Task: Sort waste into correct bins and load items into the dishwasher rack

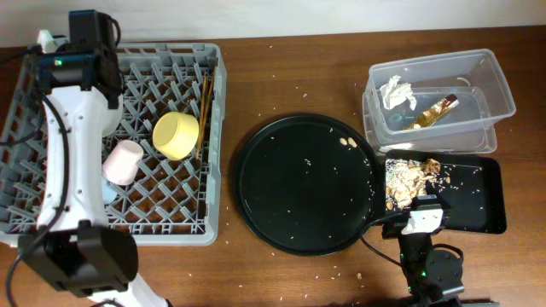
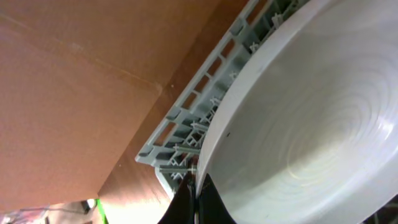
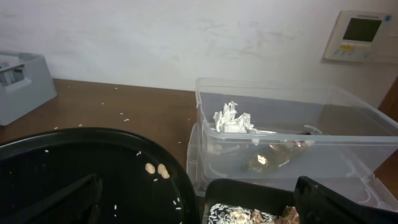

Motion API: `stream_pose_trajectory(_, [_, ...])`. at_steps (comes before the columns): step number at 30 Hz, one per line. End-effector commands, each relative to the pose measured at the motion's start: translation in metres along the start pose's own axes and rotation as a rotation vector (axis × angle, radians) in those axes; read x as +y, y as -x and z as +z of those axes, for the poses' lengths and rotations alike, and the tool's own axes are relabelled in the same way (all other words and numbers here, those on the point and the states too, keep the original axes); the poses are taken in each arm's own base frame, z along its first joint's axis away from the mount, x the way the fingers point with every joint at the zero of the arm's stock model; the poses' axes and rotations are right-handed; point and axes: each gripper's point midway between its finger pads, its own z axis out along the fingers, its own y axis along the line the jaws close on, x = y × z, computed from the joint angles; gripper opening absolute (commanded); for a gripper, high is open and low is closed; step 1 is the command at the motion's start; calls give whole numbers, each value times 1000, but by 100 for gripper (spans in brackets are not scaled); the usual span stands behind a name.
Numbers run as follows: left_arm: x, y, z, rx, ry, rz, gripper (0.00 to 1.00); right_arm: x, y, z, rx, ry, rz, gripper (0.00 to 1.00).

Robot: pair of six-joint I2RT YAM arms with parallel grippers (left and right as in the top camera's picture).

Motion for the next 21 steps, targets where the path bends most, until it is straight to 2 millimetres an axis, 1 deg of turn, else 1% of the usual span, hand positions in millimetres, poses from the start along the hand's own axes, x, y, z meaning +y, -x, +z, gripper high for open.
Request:
stream_pose_trajectory(1, [-13, 4, 9, -13, 25, 19, 0, 0, -3, 0, 4, 0, -4, 99])
stream_pose_trajectory(6, [-30, 14, -2, -62, -21, 1, 0, 0, -3, 0, 4, 0, -4, 98])
stream_pose_trajectory(9, [-42, 14, -1, -61, -73, -13, 0, 0, -3, 0, 4, 0, -4, 98])
stream_pose_trajectory(12, [-59, 8, 13, -54, -76, -6, 0, 0, -3, 0, 4, 0, -4, 98])
stream_pose_trajectory(15, [-84, -9, 39, -1, -49, 61, 0, 0, -3, 0, 4, 0, -4, 98])
stream_pose_trajectory(17, [-90, -16, 47, 22, -38, 90, 0, 0, -3, 0, 4, 0, -4, 98])
stream_pose_trajectory(18, [-90, -19, 46, 33, -36, 105, 8, 0, -3, 0, 4, 0, -4, 98])
stream_pose_trajectory(19, [-88, -20, 42, 33, -38, 112, 23, 0, -3, 0, 4, 0, -4, 98])
stream_pose_trajectory(20, [-85, -19, 31, 31, -50, 123, 53, 0, -3, 0, 4, 0, -4, 98])
stream_pose_trajectory(21, [-85, -19, 20, 27, -81, 127, 99, 0, -3, 0, 4, 0, -4, 98])
